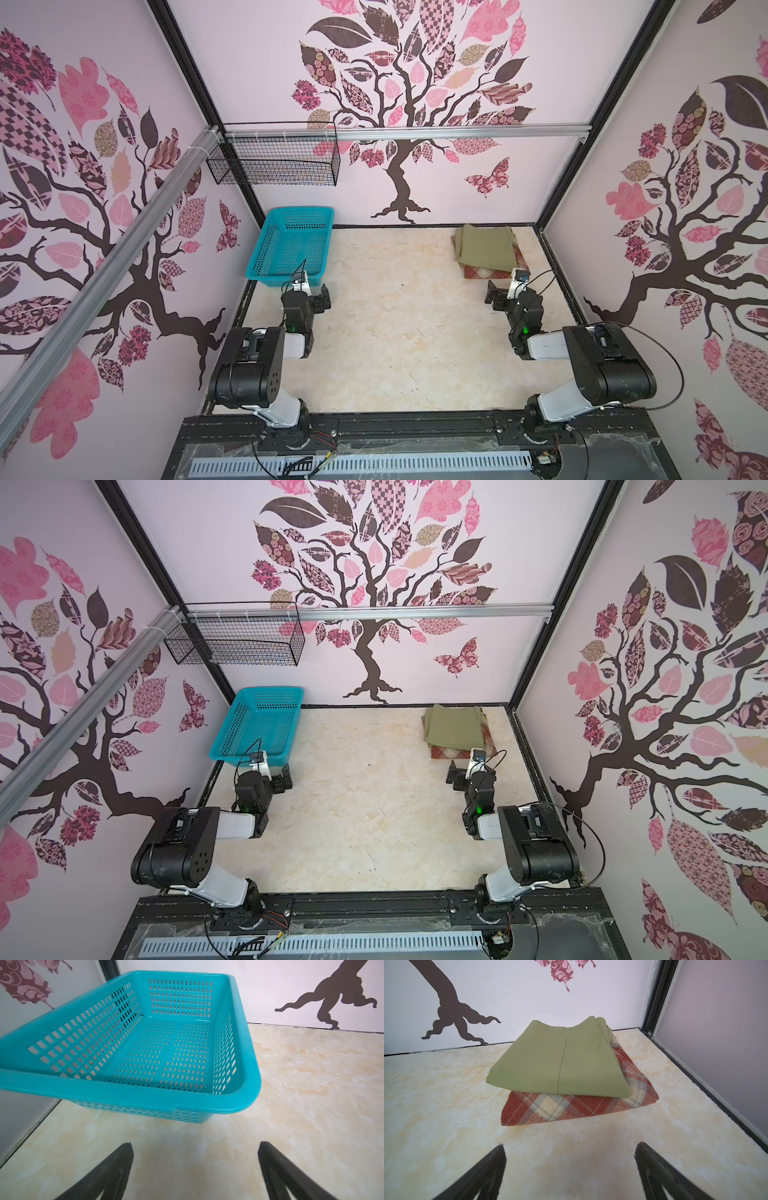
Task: Fold and stack skirts
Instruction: Reset both arms
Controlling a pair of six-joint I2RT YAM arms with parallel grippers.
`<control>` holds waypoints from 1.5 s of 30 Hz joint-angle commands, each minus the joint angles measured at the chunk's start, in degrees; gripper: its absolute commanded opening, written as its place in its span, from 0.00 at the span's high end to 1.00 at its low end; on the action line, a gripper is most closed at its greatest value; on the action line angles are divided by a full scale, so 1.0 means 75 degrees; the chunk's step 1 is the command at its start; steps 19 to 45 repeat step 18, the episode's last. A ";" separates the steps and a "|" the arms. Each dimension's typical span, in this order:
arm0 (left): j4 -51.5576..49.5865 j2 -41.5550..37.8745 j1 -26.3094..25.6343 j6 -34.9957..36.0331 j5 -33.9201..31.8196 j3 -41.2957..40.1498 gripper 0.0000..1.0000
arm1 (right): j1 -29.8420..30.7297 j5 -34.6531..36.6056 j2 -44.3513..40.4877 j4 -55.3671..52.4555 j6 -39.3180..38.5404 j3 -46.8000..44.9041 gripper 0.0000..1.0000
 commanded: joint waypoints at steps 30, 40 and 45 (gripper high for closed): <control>0.0115 -0.0081 0.0038 0.0065 -0.0139 -0.0024 0.02 | -0.0019 -0.0032 0.0110 0.0167 -0.0058 -0.0053 0.01; 0.0115 -0.0081 0.0038 0.0065 -0.0139 -0.0024 0.02 | -0.0019 -0.0032 0.0110 0.0167 -0.0058 -0.0053 0.01; 0.0115 -0.0081 0.0038 0.0065 -0.0139 -0.0024 0.02 | -0.0019 -0.0032 0.0110 0.0167 -0.0058 -0.0053 0.01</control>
